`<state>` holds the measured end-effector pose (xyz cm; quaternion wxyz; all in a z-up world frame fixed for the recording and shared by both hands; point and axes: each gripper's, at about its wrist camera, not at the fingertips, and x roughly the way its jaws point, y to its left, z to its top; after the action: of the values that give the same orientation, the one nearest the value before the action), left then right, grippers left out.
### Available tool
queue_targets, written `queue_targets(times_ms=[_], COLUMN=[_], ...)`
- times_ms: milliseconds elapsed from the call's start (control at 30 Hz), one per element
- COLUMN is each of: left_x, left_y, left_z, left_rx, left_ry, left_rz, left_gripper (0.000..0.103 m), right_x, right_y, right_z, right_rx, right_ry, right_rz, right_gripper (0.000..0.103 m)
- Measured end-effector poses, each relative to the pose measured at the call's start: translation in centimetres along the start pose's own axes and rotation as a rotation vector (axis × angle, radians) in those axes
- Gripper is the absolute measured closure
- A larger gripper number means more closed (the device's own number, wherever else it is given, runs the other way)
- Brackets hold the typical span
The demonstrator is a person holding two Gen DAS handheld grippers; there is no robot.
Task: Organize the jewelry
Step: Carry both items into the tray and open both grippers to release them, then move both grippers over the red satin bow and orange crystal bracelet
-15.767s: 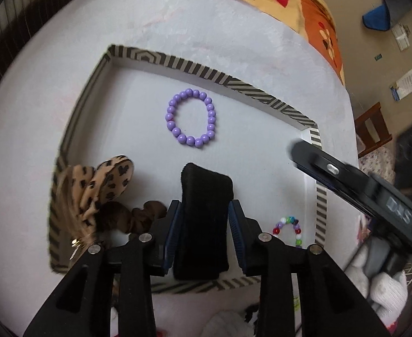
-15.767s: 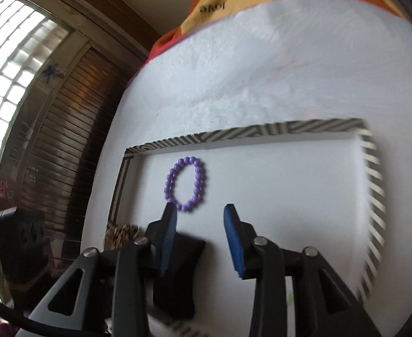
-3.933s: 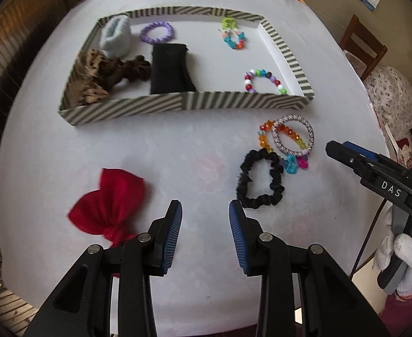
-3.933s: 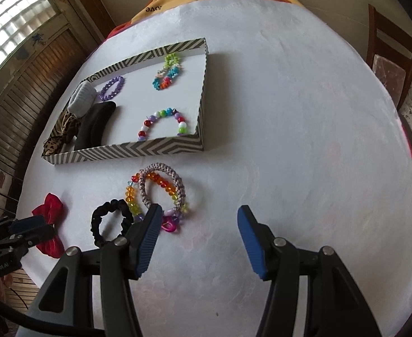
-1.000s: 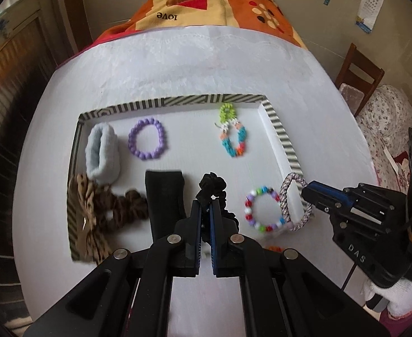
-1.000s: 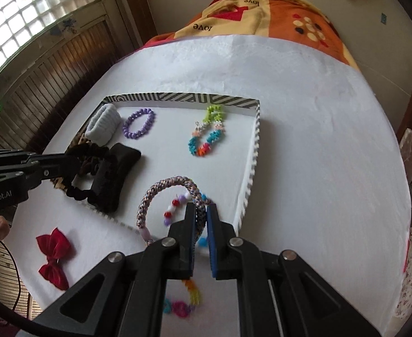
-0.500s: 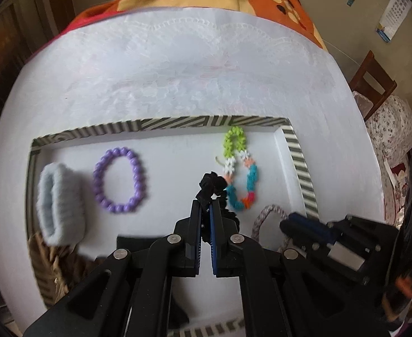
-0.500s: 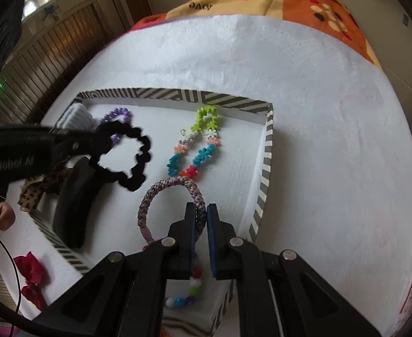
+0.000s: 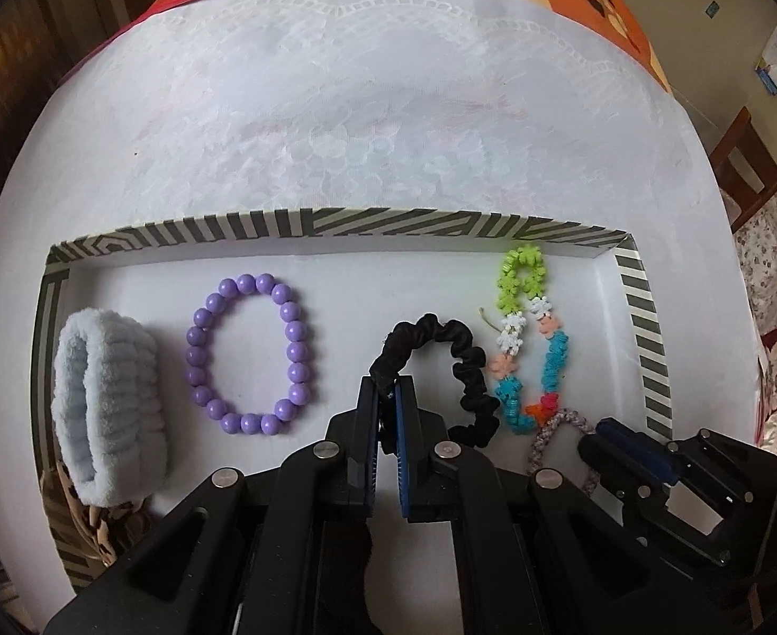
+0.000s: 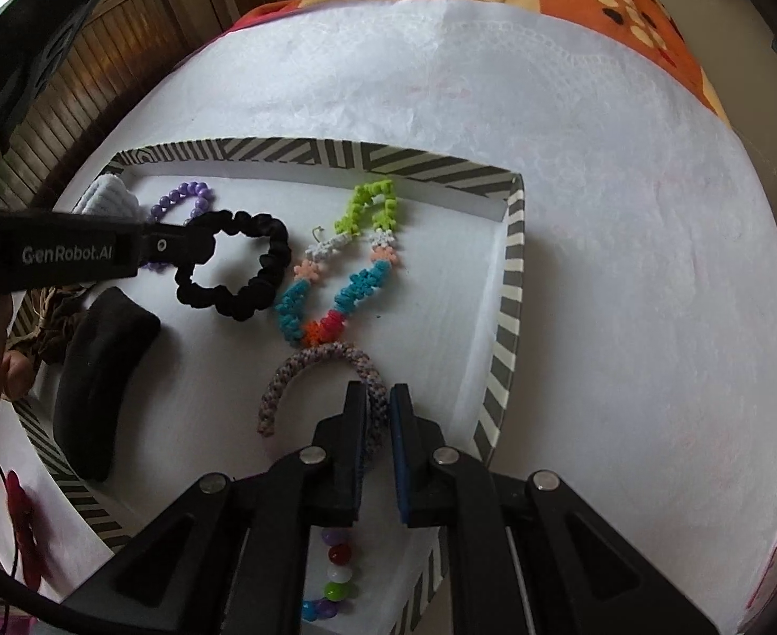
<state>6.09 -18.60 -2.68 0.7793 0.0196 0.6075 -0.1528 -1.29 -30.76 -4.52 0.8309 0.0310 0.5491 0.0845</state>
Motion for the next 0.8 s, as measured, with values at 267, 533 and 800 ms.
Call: queue_targets(times_ms=[267,533,800], left_x=[-1.4,-6.2,-11.8], left_y=[0.6,1.3,1.6], left_z=[-0.4,-1.4,-3.2], left_rx=[-0.044,-0.048,-0.052], left_ry=[-0.002,-0.054,-0.121], left_rz=[-0.047,-0.073,-0.112], left_gripper=[0.081,0.079,0.079], right_x=[-1.9,-5.5,-8.5], right_y=[-0.1,0.3,0.5], right_z=[0.0,-1.0,-2.5], right_rx=[0.037,0.056,0.082], right_ry=[-0.05,-0.098,-0.125], right_rz=[0.048,0.085,0.069], right_gripper=[0.068,0.061,0.056])
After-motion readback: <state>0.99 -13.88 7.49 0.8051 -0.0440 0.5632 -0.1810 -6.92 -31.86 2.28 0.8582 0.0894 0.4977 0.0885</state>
